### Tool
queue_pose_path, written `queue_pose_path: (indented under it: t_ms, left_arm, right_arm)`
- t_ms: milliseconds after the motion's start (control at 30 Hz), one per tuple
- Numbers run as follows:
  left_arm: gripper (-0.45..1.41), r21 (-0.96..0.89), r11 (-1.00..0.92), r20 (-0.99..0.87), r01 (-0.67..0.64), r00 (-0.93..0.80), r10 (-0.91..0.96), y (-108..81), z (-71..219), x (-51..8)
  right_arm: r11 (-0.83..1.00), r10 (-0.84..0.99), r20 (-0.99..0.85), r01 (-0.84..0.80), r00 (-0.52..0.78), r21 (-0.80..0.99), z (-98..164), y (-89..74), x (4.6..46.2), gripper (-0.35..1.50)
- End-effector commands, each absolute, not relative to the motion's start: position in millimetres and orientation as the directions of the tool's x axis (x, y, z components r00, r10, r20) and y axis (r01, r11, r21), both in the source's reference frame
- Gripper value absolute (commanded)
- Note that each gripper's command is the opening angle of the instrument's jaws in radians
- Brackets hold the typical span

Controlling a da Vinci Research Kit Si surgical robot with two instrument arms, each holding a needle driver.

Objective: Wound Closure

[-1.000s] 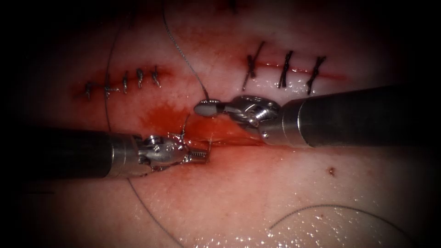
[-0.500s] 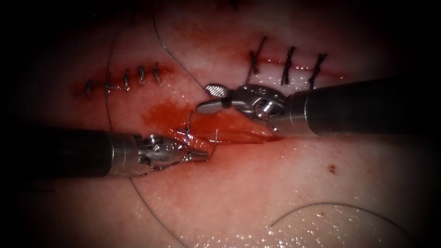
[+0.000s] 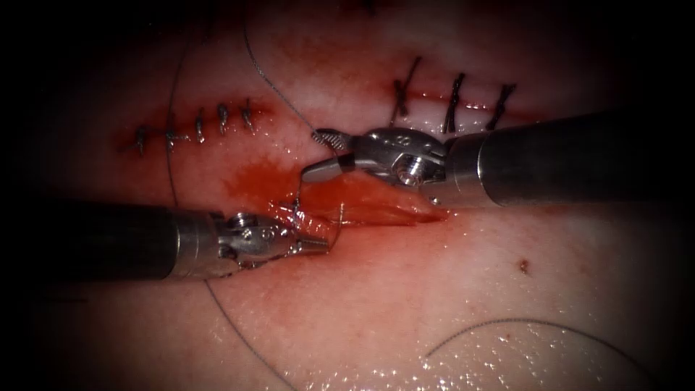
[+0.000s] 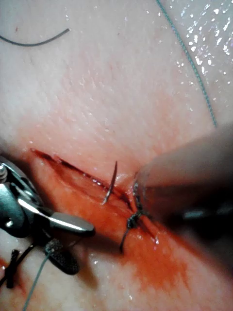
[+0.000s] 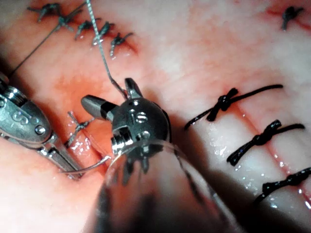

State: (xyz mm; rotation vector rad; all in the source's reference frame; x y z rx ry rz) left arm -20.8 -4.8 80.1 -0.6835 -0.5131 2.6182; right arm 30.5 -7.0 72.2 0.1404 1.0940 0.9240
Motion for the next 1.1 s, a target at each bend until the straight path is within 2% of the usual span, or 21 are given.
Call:
queue_pose_path:
  t_ms: [33, 67, 133, 333, 467, 700, 1100]
  left_arm:
    - [-0.11, -0.438, -0.858, -0.382, -0.269, -0.808, 0.448, -5.6, 80.7, -21.3]
    - [-0.11, -0.438, -0.858, -0.383, -0.268, -0.808, 0.448, -5.6, 80.6, -21.2]
    - [-0.13, -0.438, -0.858, -0.383, -0.268, -0.808, 0.448, -5.6, 80.6, -21.2]
    - [-0.13, -0.437, -0.86, -0.385, -0.262, -0.81, 0.443, -5.5, 80.5, -21.2]
    - [-0.11, -0.437, -0.862, -0.388, -0.257, -0.811, 0.438, -5.4, 80.4, -21.2]
    - [-0.11, -0.435, -0.869, -0.397, -0.236, -0.816, 0.421, -4.7, 80.0, -21.0]
    - [-0.1, -0.396, -0.893, -0.443, -0.213, -0.808, 0.389, -4.3, 78.8, -21.2]
  right_arm:
    - [0.629, 0.699, -0.701, -0.586, 0.14, 0.511, 72.7, -7.5, 30.5, 0.61]
    - [0.623, 0.699, -0.701, -0.602, 0.142, 0.5, 72.6, -7.7, 29.8, -0.3]
    - [0.618, 0.701, -0.699, -0.611, 0.143, 0.495, 72.4, -7.7, 29.4, -0.35]
    - [0.588, 0.709, -0.691, -0.657, 0.138, 0.472, 71.9, -8.1, 28.8, -0.35]
    - [0.61, 0.73, -0.666, -0.586, 0.154, 0.534, 72.2, -8.9, 29.5, -0.35]
    - [0.514, 0.844, -0.511, -0.523, 0.165, 0.68, 72.6, -11.1, 30.5, -0.35]
    - [0.385, 0.923, -0.322, -0.547, 0.211, 0.744, 72.7, -13.8, 30.9, -0.35]
